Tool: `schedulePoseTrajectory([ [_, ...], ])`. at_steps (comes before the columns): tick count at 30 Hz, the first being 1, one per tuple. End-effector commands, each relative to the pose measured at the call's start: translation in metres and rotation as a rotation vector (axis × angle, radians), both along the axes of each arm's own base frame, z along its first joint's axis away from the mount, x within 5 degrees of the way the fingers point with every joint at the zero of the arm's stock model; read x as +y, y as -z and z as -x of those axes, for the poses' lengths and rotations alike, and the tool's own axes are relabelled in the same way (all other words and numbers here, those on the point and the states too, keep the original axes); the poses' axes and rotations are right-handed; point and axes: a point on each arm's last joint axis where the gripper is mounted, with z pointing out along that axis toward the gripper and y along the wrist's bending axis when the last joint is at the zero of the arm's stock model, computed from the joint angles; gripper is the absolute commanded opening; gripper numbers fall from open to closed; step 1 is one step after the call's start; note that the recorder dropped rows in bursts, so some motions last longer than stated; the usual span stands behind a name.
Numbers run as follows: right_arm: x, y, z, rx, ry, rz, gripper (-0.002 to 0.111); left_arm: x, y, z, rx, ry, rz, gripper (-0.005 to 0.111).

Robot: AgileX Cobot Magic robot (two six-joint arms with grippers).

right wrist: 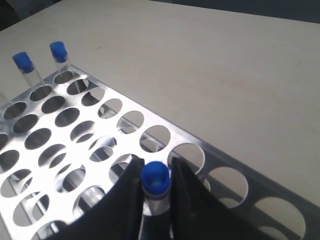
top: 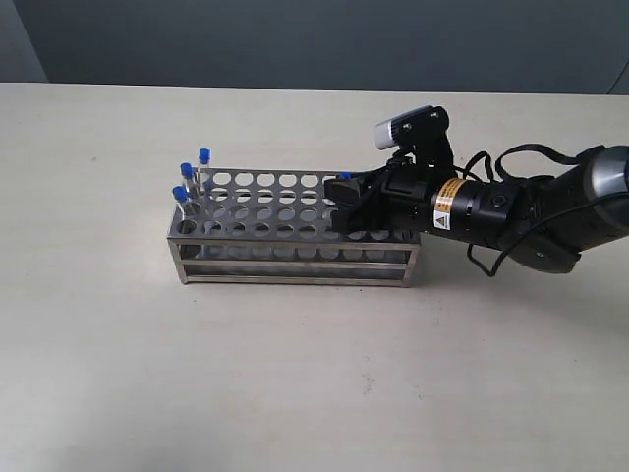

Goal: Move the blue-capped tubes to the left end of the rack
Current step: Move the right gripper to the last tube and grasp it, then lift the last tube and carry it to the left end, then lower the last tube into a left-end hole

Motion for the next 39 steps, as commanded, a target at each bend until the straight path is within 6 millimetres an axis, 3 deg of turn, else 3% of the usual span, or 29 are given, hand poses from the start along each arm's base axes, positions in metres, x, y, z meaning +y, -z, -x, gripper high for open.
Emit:
schedulePoseTrajectory([
  [1,0.0,-0.005,0.002,-0.008,-0.012,-0.023,-0.001,0.0,-0.002,0.0,-0.011,0.002,0.0,0.001],
  [4,0.0,-0.023,0.004,-0.05,-0.027,-0.042,-0.001,0.0,-0.002,0.0,-0.011,0.002,0.0,0.001],
  [11,0.001,-0.085,0.009,-0.23,-0.07,-0.107,-0.001,0.0,-0.002,0.0,-0.011,0.002,0.0,0.001],
  [18,0.033,-0.119,0.025,-0.337,-0.191,-0.141,-0.001,0.0,-0.002,0.0,-0.011,0.002,0.0,0.001],
  [25,0.07,-0.126,0.051,-0.346,-0.289,-0.127,-0.001,0.0,-0.002,0.0,-0.011,0.002,0.0,0.001],
  [29,0.082,-0.116,0.061,-0.322,-0.333,-0.12,-0.001,0.0,-0.002,0.0,-0.011,0.002,0.0,0.001],
  [34,0.093,-0.099,0.061,-0.285,-0.354,-0.1,-0.001,0.0,-0.002,0.0,-0.011,0.002,0.0,0.001],
  [39,0.108,-0.092,0.047,-0.287,-0.355,-0.1,-0.001,0.0,-0.002,0.0,-0.011,0.002,0.0,0.001],
])
